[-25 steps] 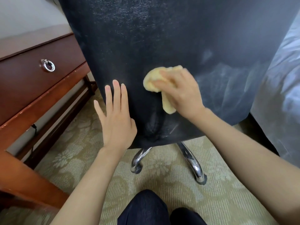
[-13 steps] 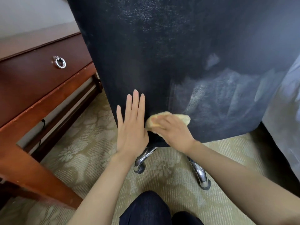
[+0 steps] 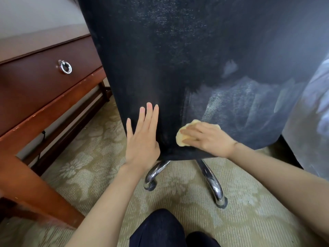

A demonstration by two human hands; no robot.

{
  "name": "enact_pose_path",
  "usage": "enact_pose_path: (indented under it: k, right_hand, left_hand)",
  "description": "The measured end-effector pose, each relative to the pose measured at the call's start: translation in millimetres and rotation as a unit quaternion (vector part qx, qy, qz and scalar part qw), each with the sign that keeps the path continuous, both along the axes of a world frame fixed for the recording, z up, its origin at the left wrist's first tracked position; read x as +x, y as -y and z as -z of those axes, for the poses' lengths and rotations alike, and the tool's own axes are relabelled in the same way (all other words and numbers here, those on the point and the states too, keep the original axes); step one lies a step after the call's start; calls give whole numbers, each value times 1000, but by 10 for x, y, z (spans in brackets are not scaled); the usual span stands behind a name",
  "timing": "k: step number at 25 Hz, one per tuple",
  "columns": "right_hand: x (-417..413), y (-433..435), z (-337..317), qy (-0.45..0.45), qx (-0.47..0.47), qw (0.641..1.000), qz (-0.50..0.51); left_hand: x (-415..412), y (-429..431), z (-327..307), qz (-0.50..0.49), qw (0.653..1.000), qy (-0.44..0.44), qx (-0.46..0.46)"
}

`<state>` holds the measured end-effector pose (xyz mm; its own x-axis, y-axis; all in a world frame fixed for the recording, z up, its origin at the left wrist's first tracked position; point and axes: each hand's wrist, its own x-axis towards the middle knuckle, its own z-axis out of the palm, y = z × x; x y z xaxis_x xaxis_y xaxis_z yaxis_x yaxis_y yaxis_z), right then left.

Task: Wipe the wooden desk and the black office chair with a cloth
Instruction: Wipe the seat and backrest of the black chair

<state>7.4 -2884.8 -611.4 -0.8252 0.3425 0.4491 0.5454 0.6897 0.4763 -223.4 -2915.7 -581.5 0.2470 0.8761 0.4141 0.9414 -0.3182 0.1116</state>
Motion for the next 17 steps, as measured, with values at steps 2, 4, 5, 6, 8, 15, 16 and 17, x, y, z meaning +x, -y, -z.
enact_pose_path:
  k: [2,4,5,6,8,15,16,17]
  right_hand:
    - [-20,-45,-238,-48,29,998,4]
    - [-51,-79,-485,-99,49,994,8]
    - [-73,-99,-615,-122,72,990,9]
    - [-102,-119,-742,-143,101,984,9]
    - [-189,-142,-959,-207,158,965,18]
    - [-676,-255,-814,-348,201,914,46]
    - [-721,-248,-673,-326,184,926,47]
    - [-751,-236,-524,-299,166,938,59]
  left_hand:
    - [-18,5,-18,6,1000,9,-2]
    - [-26,1,-31,11,1000,19,-2]
    - [-30,-6,-37,12,1000,23,0]
    - [-38,-11,-39,14,1000,27,2]
    - [-59,-28,-34,21,999,35,6]
    - [-129,-74,24,51,996,74,-13]
    - [-144,-82,26,56,995,81,-16]
    - [-165,-90,25,63,994,86,-19]
